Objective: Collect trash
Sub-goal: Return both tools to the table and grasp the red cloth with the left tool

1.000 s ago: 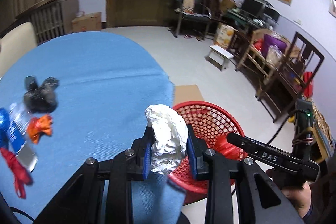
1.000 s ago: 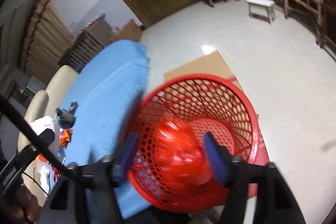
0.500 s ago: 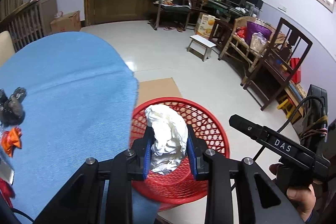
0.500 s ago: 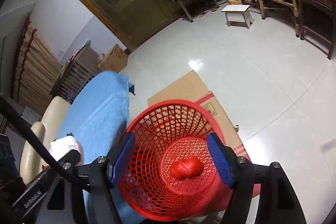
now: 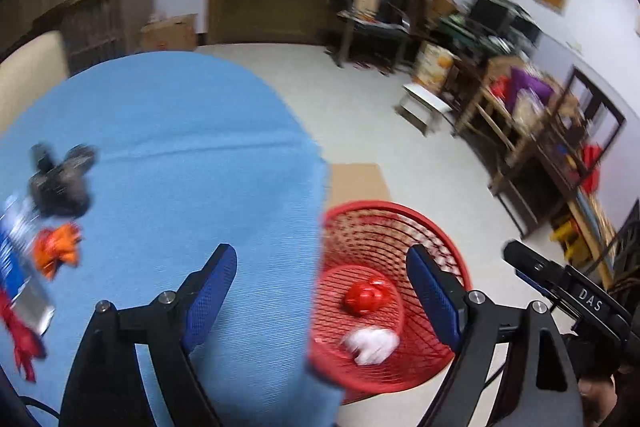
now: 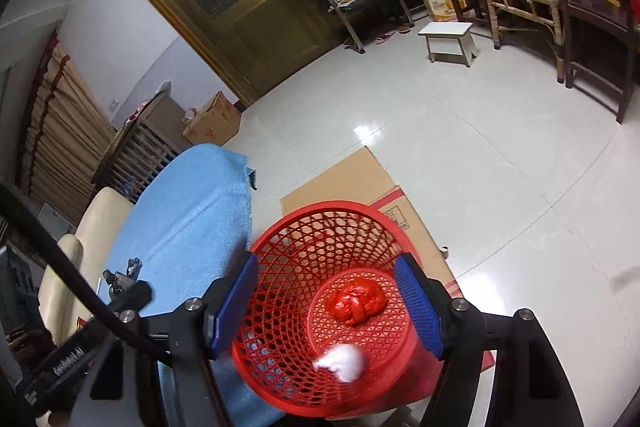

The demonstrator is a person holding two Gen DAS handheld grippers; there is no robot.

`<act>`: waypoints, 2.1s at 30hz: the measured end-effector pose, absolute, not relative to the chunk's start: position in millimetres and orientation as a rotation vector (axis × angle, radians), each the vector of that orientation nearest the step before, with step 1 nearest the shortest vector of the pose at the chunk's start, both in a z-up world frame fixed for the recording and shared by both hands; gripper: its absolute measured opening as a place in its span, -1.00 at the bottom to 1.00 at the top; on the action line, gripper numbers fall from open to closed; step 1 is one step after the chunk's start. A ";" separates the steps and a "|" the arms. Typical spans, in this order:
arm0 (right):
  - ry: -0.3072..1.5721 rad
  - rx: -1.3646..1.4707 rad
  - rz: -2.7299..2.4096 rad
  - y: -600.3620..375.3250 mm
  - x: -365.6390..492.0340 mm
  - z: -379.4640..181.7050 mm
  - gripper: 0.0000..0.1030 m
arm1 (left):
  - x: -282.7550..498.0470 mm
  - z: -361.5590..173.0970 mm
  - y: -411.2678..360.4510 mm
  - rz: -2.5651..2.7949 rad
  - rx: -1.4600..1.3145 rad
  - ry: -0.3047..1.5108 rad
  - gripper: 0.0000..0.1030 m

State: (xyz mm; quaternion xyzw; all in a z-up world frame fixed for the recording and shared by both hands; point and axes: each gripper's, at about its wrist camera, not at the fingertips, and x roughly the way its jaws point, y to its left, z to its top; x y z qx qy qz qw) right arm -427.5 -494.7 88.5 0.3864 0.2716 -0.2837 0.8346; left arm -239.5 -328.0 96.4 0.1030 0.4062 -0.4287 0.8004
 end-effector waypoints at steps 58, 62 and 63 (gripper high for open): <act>0.912 0.317 0.037 -198.4 -142.5 87.5 0.44 | -91.8 17.0 9.4 -0.243 -0.234 0.986 -0.12; 0.920 0.230 0.092 -170.9 -106.1 81.8 0.44 | -95.5 17.5 6.2 -0.243 -0.197 0.976 -0.12; 0.926 0.204 0.090 -166.0 -97.7 77.7 0.44 | -95.4 17.4 5.3 -0.243 -0.187 0.974 -0.12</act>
